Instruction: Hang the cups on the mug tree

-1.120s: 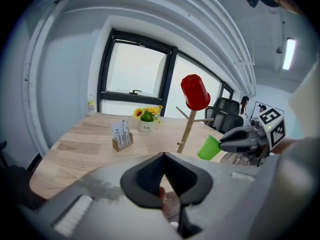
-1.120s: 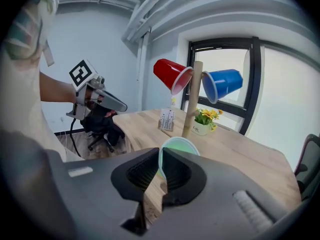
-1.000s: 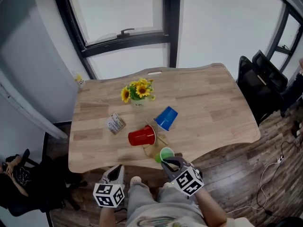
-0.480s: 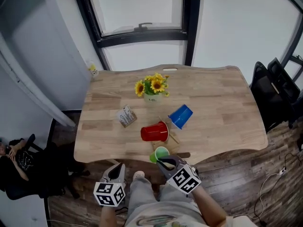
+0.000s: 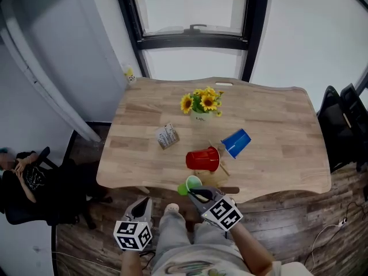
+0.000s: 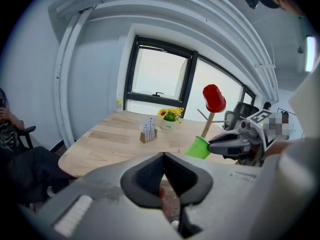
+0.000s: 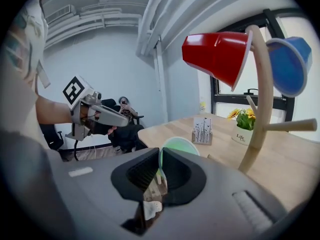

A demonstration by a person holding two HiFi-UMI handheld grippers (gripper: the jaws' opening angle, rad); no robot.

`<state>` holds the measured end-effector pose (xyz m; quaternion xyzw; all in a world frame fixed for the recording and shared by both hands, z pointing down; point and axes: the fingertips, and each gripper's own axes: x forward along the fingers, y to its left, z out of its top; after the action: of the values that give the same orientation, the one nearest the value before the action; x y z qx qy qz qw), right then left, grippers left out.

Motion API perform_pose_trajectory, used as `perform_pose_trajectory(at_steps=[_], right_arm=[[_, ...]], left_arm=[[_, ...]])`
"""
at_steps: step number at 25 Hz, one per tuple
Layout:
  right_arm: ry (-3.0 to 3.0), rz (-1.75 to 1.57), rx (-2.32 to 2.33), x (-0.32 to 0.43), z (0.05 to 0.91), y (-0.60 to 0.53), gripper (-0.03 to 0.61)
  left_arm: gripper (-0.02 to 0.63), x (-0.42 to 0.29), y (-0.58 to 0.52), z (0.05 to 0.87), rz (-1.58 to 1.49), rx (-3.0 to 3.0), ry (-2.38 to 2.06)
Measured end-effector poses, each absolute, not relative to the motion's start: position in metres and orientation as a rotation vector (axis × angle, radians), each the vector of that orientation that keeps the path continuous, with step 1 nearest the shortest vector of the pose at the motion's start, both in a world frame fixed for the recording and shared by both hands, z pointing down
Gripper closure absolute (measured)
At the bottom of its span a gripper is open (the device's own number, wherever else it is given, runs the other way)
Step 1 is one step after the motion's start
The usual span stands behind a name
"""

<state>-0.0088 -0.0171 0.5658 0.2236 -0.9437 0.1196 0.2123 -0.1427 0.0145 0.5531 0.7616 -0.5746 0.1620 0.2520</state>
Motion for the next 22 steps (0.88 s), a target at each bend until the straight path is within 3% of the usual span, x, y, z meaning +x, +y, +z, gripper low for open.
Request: perform_pose_trajectory(at_steps=[7, 14, 22], right_arm=[[-2.714, 0.508, 0.648, -0.012, 0.565, -0.027, 0.554], [-2.862, 1.022, 0.71, 0.004, 0.564, -0.049, 0.555], [-2.921, 1.327, 0.713, 0.018, 0.564, -0.06, 0.555]], left_arm=[[0.615, -0.148, 0.022, 0.558, 0.439, 2.039, -1.586], [0.615, -0.146, 0.022, 0.559, 0.445, 2.034, -1.584], [0.615, -0.138, 0.016, 0.561, 0.468, 2.054, -1.556]])
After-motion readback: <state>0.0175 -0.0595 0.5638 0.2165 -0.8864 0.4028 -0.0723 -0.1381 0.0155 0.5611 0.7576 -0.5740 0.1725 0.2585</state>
